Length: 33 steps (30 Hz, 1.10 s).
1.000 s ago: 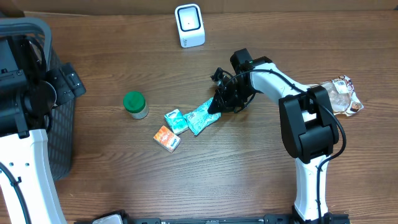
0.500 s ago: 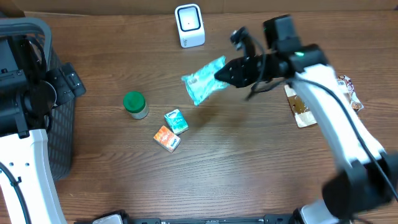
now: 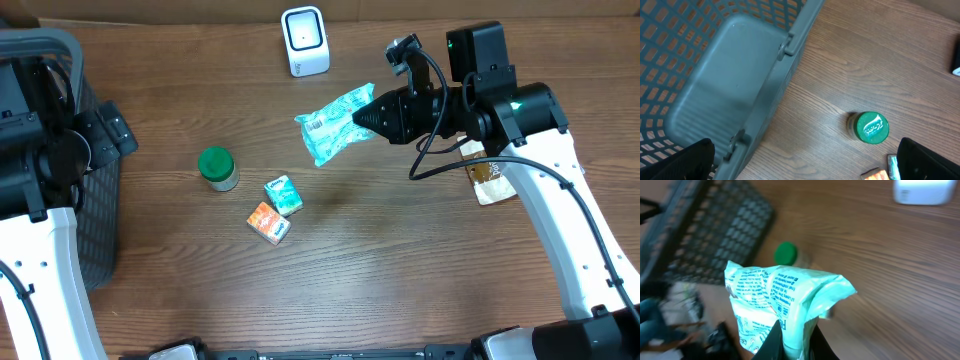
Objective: Scan the item barcode
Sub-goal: 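Lift the mint-green pack and carry it toward the white scanner, then hold the mint-green pack in front of the scanner window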
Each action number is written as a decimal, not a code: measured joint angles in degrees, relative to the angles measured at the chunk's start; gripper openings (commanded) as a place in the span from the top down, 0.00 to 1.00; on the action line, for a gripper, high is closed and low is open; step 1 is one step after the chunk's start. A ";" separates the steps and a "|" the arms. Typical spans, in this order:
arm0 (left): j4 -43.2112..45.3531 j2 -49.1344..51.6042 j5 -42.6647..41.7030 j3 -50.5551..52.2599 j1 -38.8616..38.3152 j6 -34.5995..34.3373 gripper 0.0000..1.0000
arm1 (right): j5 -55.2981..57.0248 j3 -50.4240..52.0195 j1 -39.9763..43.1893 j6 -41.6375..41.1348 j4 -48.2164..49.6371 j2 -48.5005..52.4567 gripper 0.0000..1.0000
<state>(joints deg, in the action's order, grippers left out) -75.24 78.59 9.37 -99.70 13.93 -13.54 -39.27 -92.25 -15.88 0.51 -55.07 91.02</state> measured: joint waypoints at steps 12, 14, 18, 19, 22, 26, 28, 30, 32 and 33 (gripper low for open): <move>0.00 0.00 0.00 0.00 0.00 0.00 0.00 | 36.44 -2.64 -11.26 -4.59 9.57 3.39 0.96; 0.00 0.00 -0.02 0.00 0.00 0.00 0.00 | 42.42 -3.19 -12.07 -2.95 18.03 5.03 0.96; 0.02 0.00 0.00 0.00 0.00 0.00 0.00 | 51.60 -4.28 -12.72 3.17 33.64 8.83 0.96; 0.00 0.00 0.00 0.00 0.00 0.00 0.01 | 53.16 -4.52 -12.72 5.64 36.87 10.21 0.96; -0.02 0.00 0.00 0.00 0.00 0.00 0.00 | 56.22 -4.94 -12.72 12.98 45.68 14.62 0.96; 0.02 0.02 -0.02 0.00 0.00 0.00 0.00 | 58.23 -4.94 -12.72 27.76 54.34 22.56 0.96; -0.02 0.02 -0.02 0.00 0.00 0.00 0.00 | 59.10 -4.92 -12.76 35.01 58.42 26.43 0.96; -0.02 0.02 -0.02 0.00 0.00 0.00 0.01 | 60.81 -4.90 -12.94 40.94 64.22 30.14 0.96; 0.00 0.02 -0.02 0.00 0.00 0.00 0.01 | 62.71 -4.83 -13.14 45.24 70.23 33.07 0.96; -0.04 0.02 -0.02 0.00 0.00 0.00 0.00 | 63.65 -4.83 -13.16 47.39 73.64 34.47 0.96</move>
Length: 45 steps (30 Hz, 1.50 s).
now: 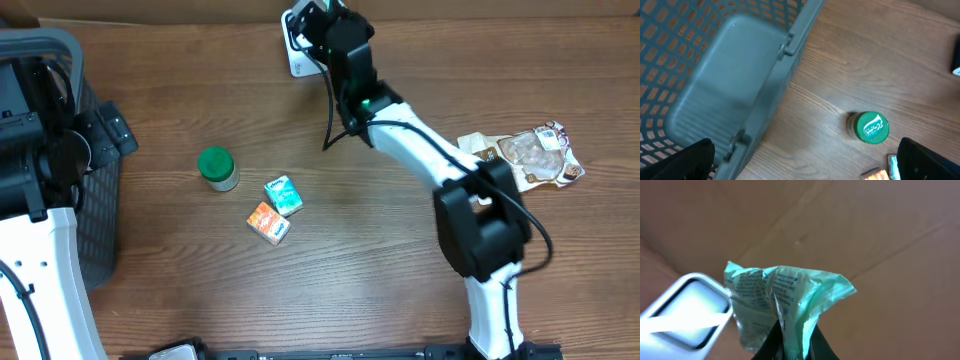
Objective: Scan the item barcode
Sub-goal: 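Hold the mint-green pack in front of the scanner window, then carry the mint-green pack right and drop it by the bread bag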
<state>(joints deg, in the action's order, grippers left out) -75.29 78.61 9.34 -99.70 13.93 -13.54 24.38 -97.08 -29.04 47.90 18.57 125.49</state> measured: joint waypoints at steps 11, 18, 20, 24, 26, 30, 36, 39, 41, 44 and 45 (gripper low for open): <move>0.04 0.00 0.02 0.00 0.00 0.00 0.01 | 2.51 -0.02 -0.26 15.26 11.67 9.99 0.96; 0.02 0.00 0.02 0.00 0.00 0.00 0.00 | 2.45 0.00 -0.26 17.70 16.26 12.17 0.96; 0.04 0.00 0.02 0.00 0.00 0.00 0.00 | 2.47 -0.09 -0.33 17.86 17.62 12.15 0.96; 0.04 0.00 0.02 0.00 0.00 0.00 0.01 | 3.52 -0.09 -1.03 17.49 17.49 12.15 0.96; 0.04 0.00 0.02 0.00 0.00 0.00 0.00 | 4.79 -0.09 -1.92 16.59 17.55 12.15 0.96; 0.04 0.00 0.02 0.00 0.00 0.00 0.01 | 8.37 -0.09 -4.59 14.62 17.31 11.87 0.96; 0.00 0.00 0.00 0.00 0.00 0.00 0.01 | 12.74 -0.02 -8.33 10.43 3.96 4.28 0.96; -0.02 0.00 0.00 0.00 0.00 0.02 0.00 | 13.22 -0.17 -9.25 5.38 -10.56 -2.95 0.96; -0.04 0.00 0.00 0.00 0.00 0.00 0.00 | 11.67 -0.20 -9.35 -0.11 -22.60 -8.74 0.96; 0.02 0.00 0.00 0.00 0.00 0.00 0.01 | 7.63 -0.26 -9.11 -9.27 -36.76 -16.96 0.96; 0.02 0.00 0.00 0.00 0.00 0.00 0.00 | 5.07 -0.35 -8.83 -13.31 -42.58 -20.22 0.96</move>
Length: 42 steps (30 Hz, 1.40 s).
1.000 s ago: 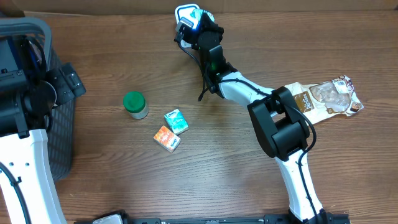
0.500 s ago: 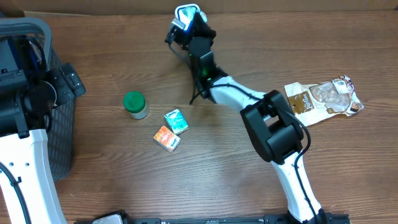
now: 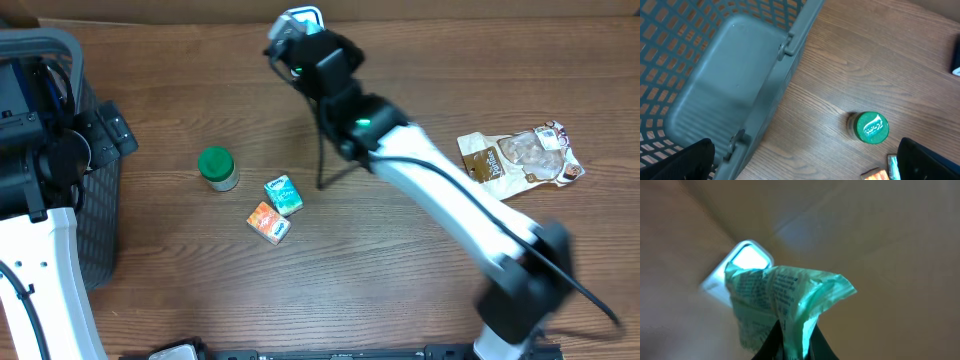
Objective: Scan the item barcode
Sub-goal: 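Carry the mint-green pack right and drop it by the bread bag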
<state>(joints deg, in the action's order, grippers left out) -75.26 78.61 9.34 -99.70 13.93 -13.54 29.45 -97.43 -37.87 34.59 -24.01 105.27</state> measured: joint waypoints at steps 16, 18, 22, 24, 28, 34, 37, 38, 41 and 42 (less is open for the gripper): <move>0.02 0.00 0.02 0.00 0.00 0.00 0.00 | -24.02 1.84 27.17 -37.81 -52.00 -17.97 0.96; 0.02 0.00 0.02 0.00 0.00 0.00 0.01 | -24.55 4.31 30.77 -39.36 -51.36 -17.66 0.96; 0.00 0.00 0.02 0.00 0.00 0.00 0.00 | -25.05 10.69 37.03 -41.83 -47.17 -16.41 0.96; 0.02 0.00 0.02 0.00 0.00 0.00 0.00 | -25.27 14.32 39.54 -43.39 -44.26 -15.67 0.96; 0.02 0.00 0.04 0.00 0.00 0.00 0.00 | -28.06 21.35 42.84 -45.11 -37.90 -14.99 0.96; 0.02 0.00 0.02 0.00 0.00 0.00 0.00 | -31.17 25.14 42.97 -45.90 -33.77 -14.88 0.96; 0.02 0.00 0.02 0.00 0.00 0.00 0.01 | -31.65 25.14 42.97 -46.14 -32.39 -14.88 0.96; 0.02 0.00 0.02 0.00 0.00 0.00 0.00 | -31.67 25.14 42.97 -46.14 -32.15 -14.88 0.96; 0.02 0.00 0.02 0.00 0.00 0.00 0.00 | -31.54 25.14 42.97 -46.25 -32.13 -14.88 0.96; 0.02 0.00 0.02 0.00 0.00 0.00 0.01 | -31.45 25.14 42.97 -46.31 -32.11 -14.88 0.96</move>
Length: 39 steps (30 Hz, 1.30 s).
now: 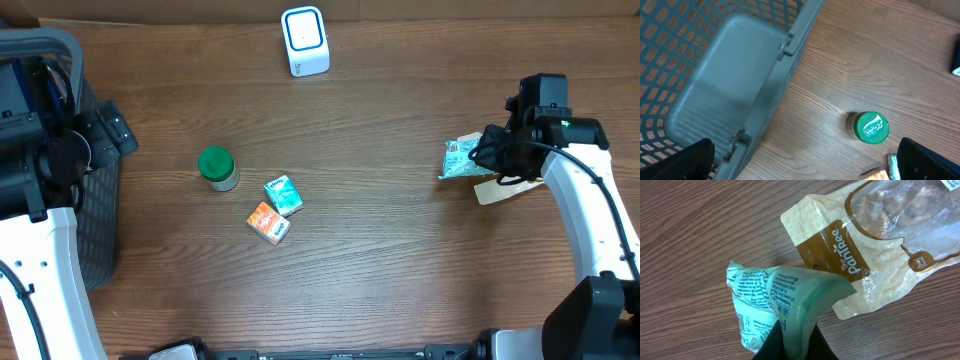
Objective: Scan the item barcode
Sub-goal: 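Carry the mint-green pack right and drop it by the bread bag, then move the right gripper to the blue tissue pack and grasp it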
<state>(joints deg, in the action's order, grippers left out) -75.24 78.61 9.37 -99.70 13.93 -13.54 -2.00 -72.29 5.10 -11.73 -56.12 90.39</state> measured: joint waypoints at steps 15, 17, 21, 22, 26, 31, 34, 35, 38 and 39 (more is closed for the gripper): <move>-0.02 0.00 0.00 0.00 0.00 0.00 0.00 | -8.39 0.00 0.00 -0.35 5.03 0.00 0.00; 0.00 0.00 0.00 0.00 0.00 0.00 0.00 | -14.45 0.00 0.00 -0.37 6.60 0.00 0.00; 0.00 0.00 0.00 0.00 0.00 0.00 0.00 | -27.61 0.00 -0.35 -0.35 10.36 0.00 0.00; -0.02 0.00 0.00 0.00 0.00 0.00 0.00 | -29.83 0.00 -0.72 -0.33 11.21 0.00 0.00; 0.00 0.00 -0.02 0.00 0.00 0.00 0.00 | -35.43 0.00 -4.94 -0.48 13.75 0.00 0.10; 0.00 0.00 0.00 0.00 0.00 0.00 0.00 | -33.62 0.00 -15.45 -2.78 15.67 0.31 0.22; 0.00 0.00 0.00 0.00 0.00 0.00 0.00 | -29.83 0.00 -21.44 -6.47 16.46 1.90 0.30; 0.00 0.00 0.00 0.00 0.00 0.00 0.00 | -28.57 0.00 -23.37 -7.98 16.94 2.91 0.33; 0.00 0.00 0.00 0.00 0.00 0.00 0.01 | -26.18 0.00 -28.02 -11.93 18.97 6.82 0.42; 0.00 0.00 0.00 0.00 0.00 0.00 0.00 | -25.62 0.00 -29.35 -13.07 19.45 8.35 0.44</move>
<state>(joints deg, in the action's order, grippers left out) -75.24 78.61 9.37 -99.70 13.93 -13.54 -27.62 -72.29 -24.25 -24.80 -36.67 98.74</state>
